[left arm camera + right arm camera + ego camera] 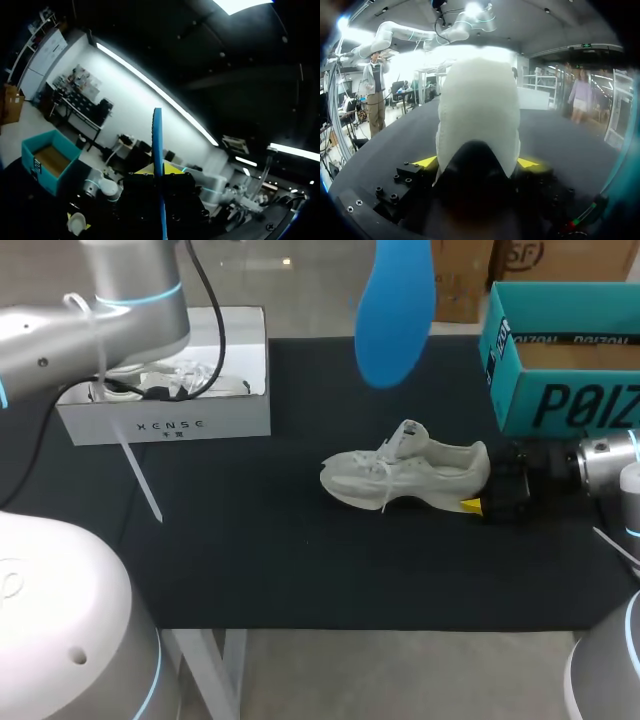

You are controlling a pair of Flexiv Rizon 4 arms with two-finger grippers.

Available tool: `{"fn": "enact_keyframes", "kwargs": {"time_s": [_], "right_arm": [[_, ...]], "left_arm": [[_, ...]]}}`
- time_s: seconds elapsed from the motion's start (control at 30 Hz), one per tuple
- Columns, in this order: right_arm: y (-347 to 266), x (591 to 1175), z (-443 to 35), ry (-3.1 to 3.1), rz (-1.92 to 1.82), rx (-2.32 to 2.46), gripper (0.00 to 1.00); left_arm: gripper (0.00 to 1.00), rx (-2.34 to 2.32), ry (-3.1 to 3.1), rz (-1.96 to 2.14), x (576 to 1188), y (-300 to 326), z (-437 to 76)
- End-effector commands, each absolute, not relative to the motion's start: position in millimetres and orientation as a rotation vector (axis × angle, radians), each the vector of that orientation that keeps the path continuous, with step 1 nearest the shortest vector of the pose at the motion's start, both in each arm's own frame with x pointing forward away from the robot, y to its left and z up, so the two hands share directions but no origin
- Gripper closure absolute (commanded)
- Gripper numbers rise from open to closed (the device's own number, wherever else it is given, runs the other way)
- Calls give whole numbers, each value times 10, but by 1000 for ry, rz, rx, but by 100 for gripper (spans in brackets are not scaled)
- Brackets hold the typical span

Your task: Take the shoe out of the shoebox, open the shoe tongue, remove and reinsert the insole, then place the shoe into the shoebox

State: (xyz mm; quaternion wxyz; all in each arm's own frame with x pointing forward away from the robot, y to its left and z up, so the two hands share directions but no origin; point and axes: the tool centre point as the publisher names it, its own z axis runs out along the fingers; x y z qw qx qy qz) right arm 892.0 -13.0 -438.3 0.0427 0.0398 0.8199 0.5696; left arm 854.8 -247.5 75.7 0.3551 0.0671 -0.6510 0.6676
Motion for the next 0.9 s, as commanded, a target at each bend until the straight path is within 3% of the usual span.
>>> {"fn": "enact_keyframes", "kwargs": {"time_s": [0.03,0.1,0.13,0.17,0.2,0.9], "right_arm": [[-101,8938,-4453,2510,1741,122,100],[-101,8938,-4453,2510,1741,122,100],[-101,8938,-4453,2510,1741,122,95],[-101,8938,-4453,2510,1741,122,59],[-101,8938,-4453,2510,1741,122,2],[-751,9046,-4064,2484,1512,122,0]], "left_arm": [[100,179,-1685,1728,8521,-2464,756],[100,179,-1685,1728,8521,-2464,756],[100,179,-1685,1728,8521,-2464,756],[100,179,-1685,1728,8521,-2464,756],[100,179,-1685,1728,8521,-2464,756],[100,179,-1685,1728,8521,-2464,756]]}}
